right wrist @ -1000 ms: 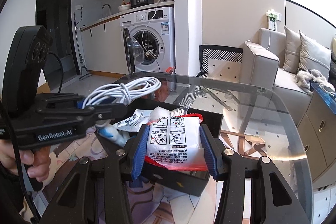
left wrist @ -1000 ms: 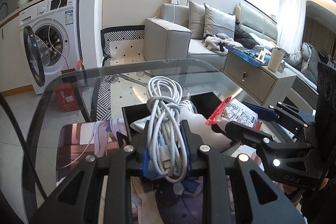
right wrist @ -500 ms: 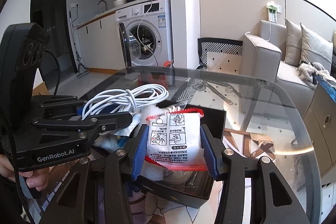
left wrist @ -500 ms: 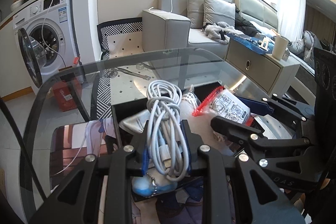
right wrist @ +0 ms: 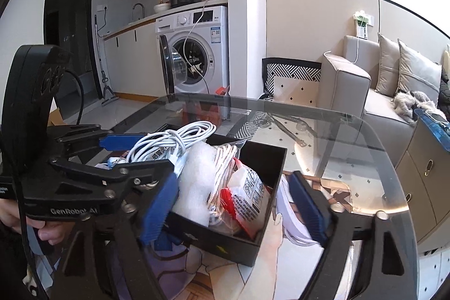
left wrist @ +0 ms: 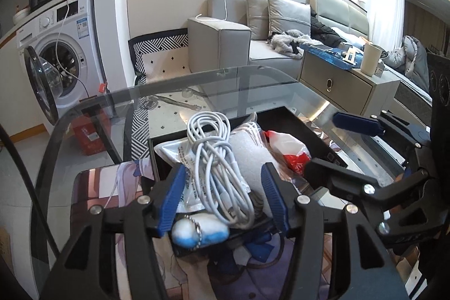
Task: Organize soft objects
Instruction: 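Open both grippers to drop the cable and sachet into the box, then pull both grippers back from the box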
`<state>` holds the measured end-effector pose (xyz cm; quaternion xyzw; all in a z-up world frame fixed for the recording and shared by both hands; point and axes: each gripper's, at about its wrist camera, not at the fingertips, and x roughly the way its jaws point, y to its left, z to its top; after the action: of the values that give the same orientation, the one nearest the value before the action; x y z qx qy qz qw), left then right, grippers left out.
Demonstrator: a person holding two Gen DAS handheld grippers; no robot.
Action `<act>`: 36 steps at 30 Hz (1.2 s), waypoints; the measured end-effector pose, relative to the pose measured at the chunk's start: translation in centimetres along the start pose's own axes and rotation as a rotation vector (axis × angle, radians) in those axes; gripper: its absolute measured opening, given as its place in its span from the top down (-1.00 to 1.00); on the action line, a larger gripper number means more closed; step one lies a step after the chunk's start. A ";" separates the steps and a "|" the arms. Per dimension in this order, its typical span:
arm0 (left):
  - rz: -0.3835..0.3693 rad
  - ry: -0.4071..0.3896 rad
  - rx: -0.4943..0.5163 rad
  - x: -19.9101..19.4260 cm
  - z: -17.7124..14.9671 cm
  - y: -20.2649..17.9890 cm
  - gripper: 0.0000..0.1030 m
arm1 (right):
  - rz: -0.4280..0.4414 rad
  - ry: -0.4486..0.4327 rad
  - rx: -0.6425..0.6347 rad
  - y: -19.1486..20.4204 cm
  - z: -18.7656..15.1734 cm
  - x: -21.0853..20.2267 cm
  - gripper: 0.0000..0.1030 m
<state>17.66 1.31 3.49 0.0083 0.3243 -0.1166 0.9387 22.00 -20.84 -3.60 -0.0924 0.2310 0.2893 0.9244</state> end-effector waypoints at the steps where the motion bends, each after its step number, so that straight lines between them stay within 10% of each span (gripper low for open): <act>1: 0.009 0.000 0.001 -0.3 -0.1 0.0 -0.11 | 0.001 -0.004 0.003 -0.1 -0.1 -0.4 -0.78; 6: 0.032 -0.066 -0.032 -2.6 -1.1 0.4 -0.96 | 0.005 -0.029 0.015 0.0 -0.8 -2.3 -0.99; 36: 0.156 -0.254 -0.133 -8.5 -8.3 1.1 -1.00 | -0.011 -0.094 -0.006 2.2 -5.6 -5.9 -0.99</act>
<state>6.36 5.01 2.03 -0.0435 0.2086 -0.0217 0.9768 14.32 -23.62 -5.70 -0.0827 0.1861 0.2888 0.9355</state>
